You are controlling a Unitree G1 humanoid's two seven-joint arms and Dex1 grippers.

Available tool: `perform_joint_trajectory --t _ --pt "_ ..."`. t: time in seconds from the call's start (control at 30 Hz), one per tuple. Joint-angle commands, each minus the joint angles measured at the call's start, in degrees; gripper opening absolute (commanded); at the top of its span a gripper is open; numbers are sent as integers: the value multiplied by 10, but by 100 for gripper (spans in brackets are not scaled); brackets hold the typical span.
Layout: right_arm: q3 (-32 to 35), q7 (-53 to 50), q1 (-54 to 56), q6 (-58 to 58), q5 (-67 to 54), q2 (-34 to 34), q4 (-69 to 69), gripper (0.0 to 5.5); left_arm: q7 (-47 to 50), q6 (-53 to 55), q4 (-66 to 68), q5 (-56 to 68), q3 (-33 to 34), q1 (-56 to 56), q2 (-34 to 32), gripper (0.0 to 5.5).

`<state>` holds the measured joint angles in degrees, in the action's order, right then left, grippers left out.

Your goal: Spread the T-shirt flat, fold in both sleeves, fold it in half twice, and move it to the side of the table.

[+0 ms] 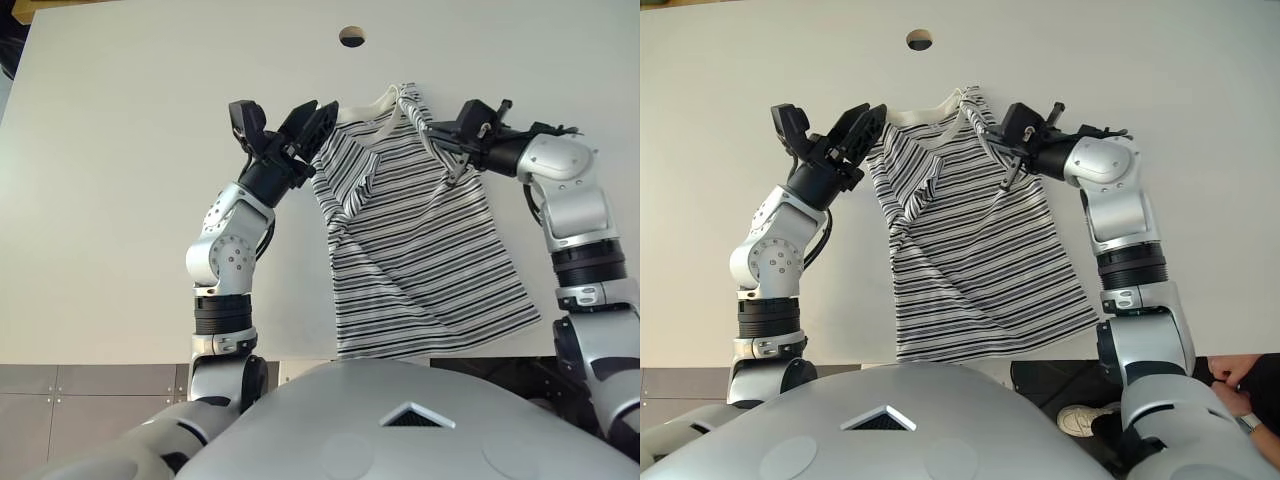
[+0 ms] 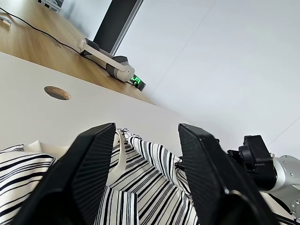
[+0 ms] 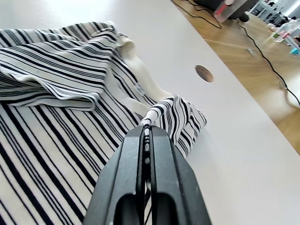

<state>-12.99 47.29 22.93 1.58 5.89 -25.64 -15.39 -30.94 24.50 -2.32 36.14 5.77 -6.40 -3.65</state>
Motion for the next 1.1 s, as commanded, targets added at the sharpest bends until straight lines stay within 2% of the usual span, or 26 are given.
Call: perform_joint_trajectory --t 0.03,0.07,0.2,0.43,0.7,0.9,1.1 --pt "-24 -13 9 13 8 27 -12 11 4 -4 5 -1 -2 -2 6 252" --pt "-26 -18 11 13 9 34 -22 11 4 -4 7 -2 -3 -3 8 252" --pt "-25 -32 18 14 13 39 -52 80 3 -3 7 -1 3 -3 4 252" --pt "-18 -3 35 6 -17 41 -39 86 6 1 20 2 13 -14 4 252" --pt "-4 -34 139 -26 -33 126 -229 86 5 6 28 2 11 -28 4 252" --pt "-1 -84 195 -83 -7 140 -387 86 5 8 27 4 11 -27 5 252" --pt "-34 -137 234 -107 63 141 -519 86 7 6 29 2 10 -26 9 252"
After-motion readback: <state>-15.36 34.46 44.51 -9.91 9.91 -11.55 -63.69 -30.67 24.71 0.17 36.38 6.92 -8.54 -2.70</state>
